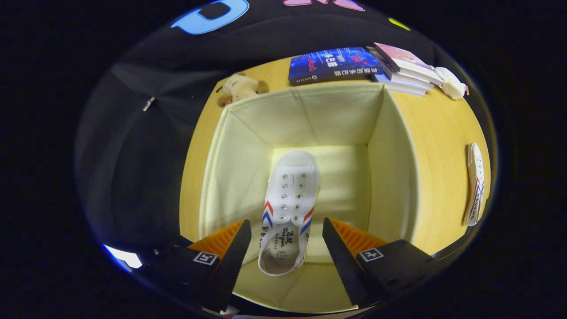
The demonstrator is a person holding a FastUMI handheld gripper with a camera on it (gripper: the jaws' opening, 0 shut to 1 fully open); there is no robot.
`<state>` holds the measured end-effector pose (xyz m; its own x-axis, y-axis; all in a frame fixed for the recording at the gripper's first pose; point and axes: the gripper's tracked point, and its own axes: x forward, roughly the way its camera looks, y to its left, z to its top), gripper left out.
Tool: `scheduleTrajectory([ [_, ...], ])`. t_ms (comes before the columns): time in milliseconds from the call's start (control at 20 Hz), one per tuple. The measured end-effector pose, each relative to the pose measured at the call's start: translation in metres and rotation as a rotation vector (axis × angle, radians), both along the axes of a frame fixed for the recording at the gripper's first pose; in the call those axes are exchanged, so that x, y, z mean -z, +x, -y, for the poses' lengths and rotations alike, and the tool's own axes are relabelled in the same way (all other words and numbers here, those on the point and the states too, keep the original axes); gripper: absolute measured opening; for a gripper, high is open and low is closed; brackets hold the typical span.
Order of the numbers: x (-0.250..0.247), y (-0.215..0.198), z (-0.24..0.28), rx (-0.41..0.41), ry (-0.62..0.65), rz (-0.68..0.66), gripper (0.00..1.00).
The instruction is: Open the storage box then place both shoes into the box .Put the left shoe in first, then the right shoe, with the right side of both shoes facing outward in a uniform manner.
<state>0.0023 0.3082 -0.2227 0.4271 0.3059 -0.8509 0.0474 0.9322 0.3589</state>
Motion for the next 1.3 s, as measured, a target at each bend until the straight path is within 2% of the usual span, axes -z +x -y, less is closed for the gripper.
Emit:
scheduleTrajectory([
  [250, -0.072, -0.011, 0.057, -0.002, -0.028, 0.183, 0.99],
  [600, -0.095, -0.033, 0.192, 0.034, -0.15, 0.303, 0.99],
  [1000, -0.055, -0.046, 0.36, 0.042, -0.272, 0.308, 0.99],
  [1300, 0.005, -0.055, 0.454, -0.017, -0.372, 0.253, 0.99],
])
